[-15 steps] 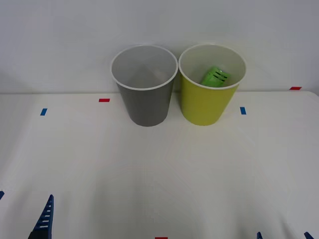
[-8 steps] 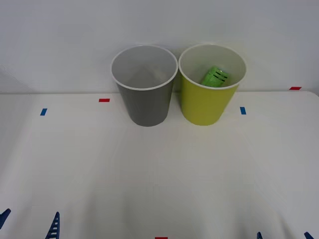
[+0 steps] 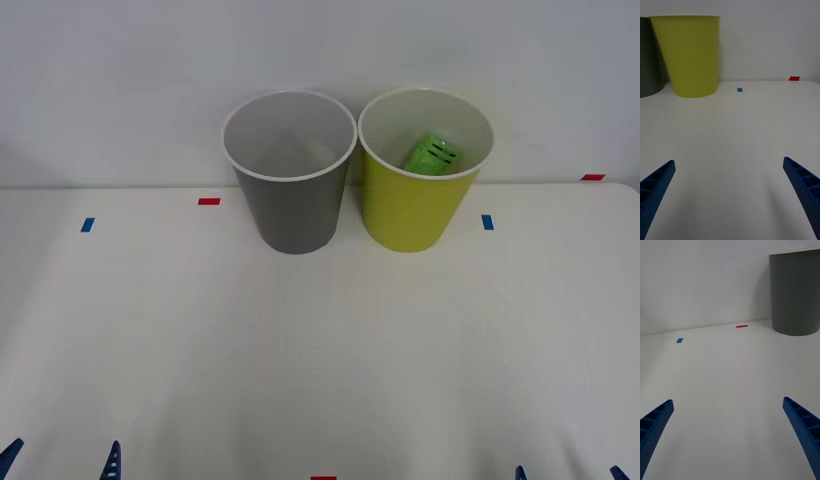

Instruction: Put cans in the gray bin and PET bottles in the light green bin.

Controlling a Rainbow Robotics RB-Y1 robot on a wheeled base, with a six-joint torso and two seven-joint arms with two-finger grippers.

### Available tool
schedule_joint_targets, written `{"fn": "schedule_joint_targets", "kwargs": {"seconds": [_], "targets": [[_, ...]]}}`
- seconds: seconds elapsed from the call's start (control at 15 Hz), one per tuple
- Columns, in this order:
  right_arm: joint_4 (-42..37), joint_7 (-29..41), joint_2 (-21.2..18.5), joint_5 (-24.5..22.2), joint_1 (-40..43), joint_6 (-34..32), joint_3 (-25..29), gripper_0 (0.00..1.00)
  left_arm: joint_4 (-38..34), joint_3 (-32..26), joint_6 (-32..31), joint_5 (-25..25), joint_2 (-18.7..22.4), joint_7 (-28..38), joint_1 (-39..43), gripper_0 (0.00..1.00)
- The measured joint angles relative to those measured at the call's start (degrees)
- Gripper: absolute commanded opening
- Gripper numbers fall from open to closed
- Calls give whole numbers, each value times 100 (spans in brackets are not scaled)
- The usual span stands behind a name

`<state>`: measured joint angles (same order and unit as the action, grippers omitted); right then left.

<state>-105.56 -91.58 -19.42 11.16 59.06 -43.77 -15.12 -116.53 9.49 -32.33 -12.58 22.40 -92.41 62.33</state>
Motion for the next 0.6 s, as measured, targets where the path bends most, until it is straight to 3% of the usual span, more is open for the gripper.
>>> {"fn": "schedule_joint_targets", "kwargs": {"seconds": [0.6], "targets": [[0,0,0,0,0,0,0,100,51,-8,-2,71,-122,-58,59,100]]}}
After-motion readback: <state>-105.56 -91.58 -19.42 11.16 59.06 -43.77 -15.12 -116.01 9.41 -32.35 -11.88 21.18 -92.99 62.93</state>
